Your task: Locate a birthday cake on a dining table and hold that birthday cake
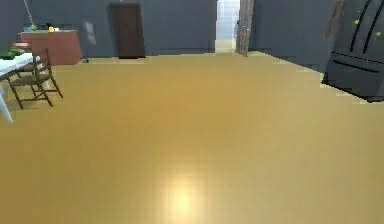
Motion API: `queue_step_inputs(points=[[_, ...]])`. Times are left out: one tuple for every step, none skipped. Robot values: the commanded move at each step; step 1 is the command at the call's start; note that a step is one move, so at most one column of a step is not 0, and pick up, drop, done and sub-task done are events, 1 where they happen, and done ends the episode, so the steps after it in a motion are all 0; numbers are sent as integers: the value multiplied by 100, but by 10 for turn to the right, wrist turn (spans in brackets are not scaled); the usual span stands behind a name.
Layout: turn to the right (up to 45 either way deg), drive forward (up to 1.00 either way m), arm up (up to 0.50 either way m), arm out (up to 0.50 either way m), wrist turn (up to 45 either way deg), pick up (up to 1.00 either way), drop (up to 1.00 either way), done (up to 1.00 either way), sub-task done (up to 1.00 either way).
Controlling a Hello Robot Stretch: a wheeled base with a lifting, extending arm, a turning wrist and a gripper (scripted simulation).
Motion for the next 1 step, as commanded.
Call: queue_step_inputs(points=[[0,35,0,0,0,0,0,0,0]])
